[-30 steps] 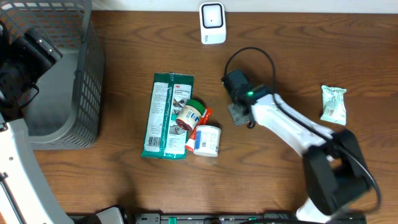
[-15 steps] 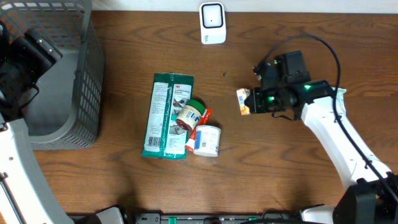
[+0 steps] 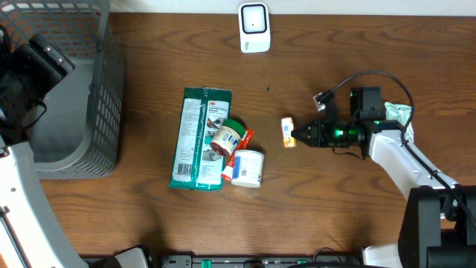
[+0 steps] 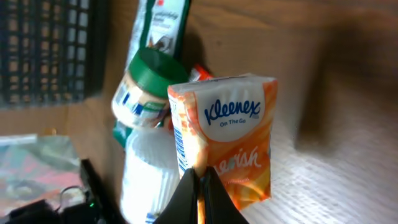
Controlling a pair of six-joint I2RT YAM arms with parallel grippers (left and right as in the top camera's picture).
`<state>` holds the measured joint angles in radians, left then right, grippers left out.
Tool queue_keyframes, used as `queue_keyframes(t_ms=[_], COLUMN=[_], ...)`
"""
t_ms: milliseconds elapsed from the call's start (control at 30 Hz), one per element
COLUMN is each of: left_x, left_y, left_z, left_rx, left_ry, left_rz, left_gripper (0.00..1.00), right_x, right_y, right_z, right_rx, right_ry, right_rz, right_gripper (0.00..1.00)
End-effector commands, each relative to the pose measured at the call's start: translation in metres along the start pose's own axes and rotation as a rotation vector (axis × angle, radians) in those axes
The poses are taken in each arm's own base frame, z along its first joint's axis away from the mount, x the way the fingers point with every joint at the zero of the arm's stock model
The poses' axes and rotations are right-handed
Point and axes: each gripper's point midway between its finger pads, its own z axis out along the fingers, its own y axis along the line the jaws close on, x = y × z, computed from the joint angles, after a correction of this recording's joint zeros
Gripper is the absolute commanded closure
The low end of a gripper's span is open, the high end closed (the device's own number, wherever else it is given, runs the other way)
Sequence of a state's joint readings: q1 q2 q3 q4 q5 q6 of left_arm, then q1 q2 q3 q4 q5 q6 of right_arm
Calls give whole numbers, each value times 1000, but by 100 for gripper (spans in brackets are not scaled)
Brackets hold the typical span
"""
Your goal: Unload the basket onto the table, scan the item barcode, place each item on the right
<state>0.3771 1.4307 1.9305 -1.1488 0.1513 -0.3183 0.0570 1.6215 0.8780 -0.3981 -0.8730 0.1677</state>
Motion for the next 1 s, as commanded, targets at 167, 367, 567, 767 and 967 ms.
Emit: queue_keyframes(t_ms=[167,367,567,767,967], left_x=[-1,-1,-1,-1,-1], left_y=[2,2,2,2,2], left_z=[0,0,0,0,0], left_rx=[-5,-5,-5,-5,-5], left_ry=[-1,-1,-1,-1,-1], left_rz=[-12,-12,-12,-12,-12], left_gripper=[12,12,12,12,12], right_x=[15,12,6,15,38], right_y=[-5,-14,-13,2,5], right_z=[4,5,6,20,34], right_rx=[-61,-11,93,336,551], right_ry=[2,-18,-1,95,144], right_rz=[28,19,74,3,-89], right_gripper=[99,75,53,60,63])
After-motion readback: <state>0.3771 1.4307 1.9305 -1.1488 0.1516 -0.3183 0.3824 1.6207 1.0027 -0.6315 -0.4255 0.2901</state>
